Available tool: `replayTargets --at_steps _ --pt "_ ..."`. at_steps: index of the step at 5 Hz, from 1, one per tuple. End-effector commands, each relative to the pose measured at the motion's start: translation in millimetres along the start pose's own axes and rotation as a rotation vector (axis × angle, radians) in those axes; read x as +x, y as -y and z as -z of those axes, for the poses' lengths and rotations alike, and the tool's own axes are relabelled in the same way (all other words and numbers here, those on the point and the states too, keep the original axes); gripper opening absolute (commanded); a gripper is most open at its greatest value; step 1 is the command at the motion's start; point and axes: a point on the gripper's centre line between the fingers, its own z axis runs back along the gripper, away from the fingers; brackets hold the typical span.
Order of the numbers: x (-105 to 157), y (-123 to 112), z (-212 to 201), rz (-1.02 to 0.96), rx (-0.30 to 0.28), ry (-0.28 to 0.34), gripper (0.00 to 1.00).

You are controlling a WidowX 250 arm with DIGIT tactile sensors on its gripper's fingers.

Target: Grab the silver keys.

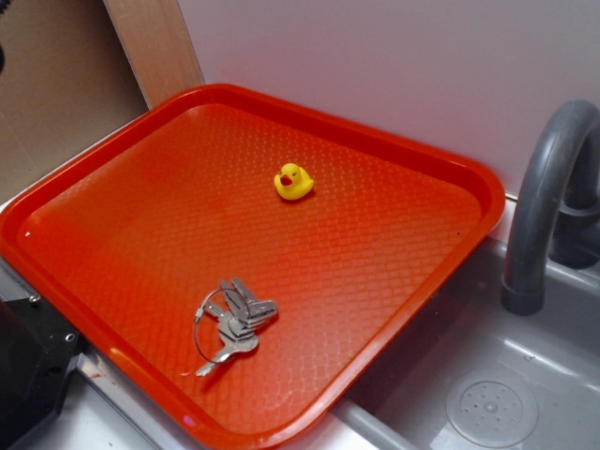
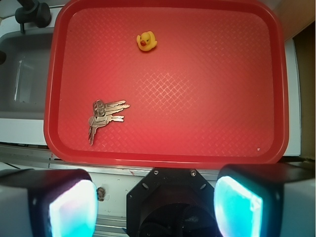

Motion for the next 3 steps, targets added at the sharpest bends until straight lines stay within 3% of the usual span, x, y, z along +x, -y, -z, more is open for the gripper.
replayTargets --at_steps 1,2,3 --pt "0.0 0.0 0.0 0.0 0.0 0.0 1.0" --pt "1.3 19.2 34.9 -0.121 -0.037 -0.098 1.0" --pt "0.5 36.4 62.2 -0.142 -0.097 -0.241 1.0"
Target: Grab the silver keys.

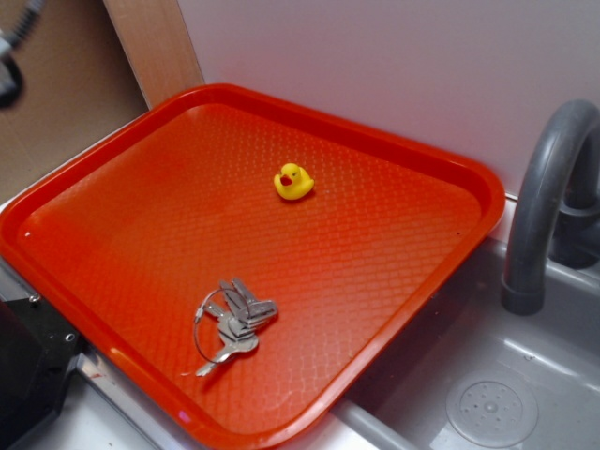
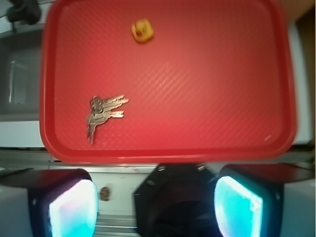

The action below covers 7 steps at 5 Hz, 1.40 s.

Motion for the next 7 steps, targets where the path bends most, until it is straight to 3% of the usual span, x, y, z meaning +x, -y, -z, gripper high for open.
replayTargets --at_steps 1,3,4,5,6,7 --pt "1.3 38.7 58.5 0.019 -0.036 -0.189 1.0" --pt "7.7 60.8 103.2 0.03 -0.223 -0.024 1.0" --pt "12.1 66.1 108.4 0.007 -0.255 0.028 1.0" --pt "23.0 90.4 127.5 0.037 -0.274 0.05 1.0" --pt "34.4 110.2 148.3 0.085 -0.16 0.081 1.0" --pt "45.0 113.7 162.0 0.008 -0.105 0.072 0.0"
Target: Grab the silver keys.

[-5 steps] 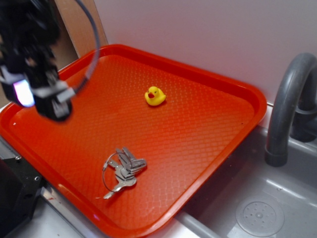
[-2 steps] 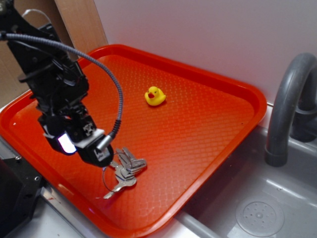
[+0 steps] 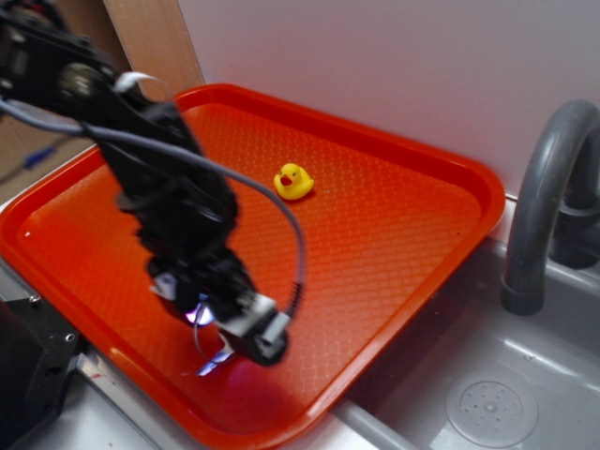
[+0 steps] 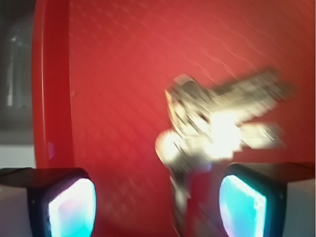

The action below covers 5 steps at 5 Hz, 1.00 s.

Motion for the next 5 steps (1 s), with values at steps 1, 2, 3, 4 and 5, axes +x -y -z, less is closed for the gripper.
replayTargets --at_steps 1,2,3,4,5 --pt "16.2 14.2 -1.6 -0.004 0.021 0.055 0.0" --pt "20.4 7.6 -12.8 0.003 0.016 0.078 0.0" --pt "23.9 -9.6 -58.7 -0.007 0.019 0.106 0.0" --pt "34.2 -42.1 -119.1 0.003 0.103 0.268 0.0" --pt "40.6 -72.8 -181.8 0.041 0.192 0.403 0.0"
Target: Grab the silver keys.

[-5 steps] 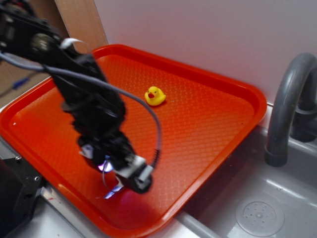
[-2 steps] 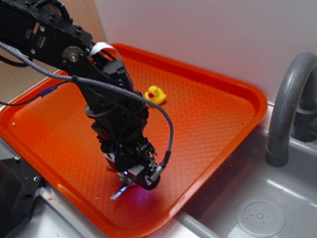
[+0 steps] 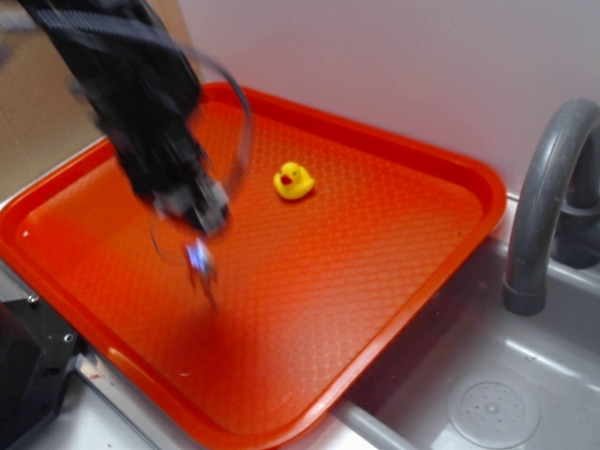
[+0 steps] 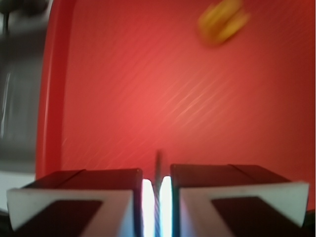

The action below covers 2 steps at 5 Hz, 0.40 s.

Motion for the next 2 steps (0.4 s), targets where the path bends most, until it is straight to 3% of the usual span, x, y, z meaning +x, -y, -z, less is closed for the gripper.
replayTargets --at_steps 1,2 --pt "33.7 -49.8 -109.3 0.007 0.245 0.219 0.0" --pt "37.5 -52.7 -124.5 0.093 0.249 0.15 0.0"
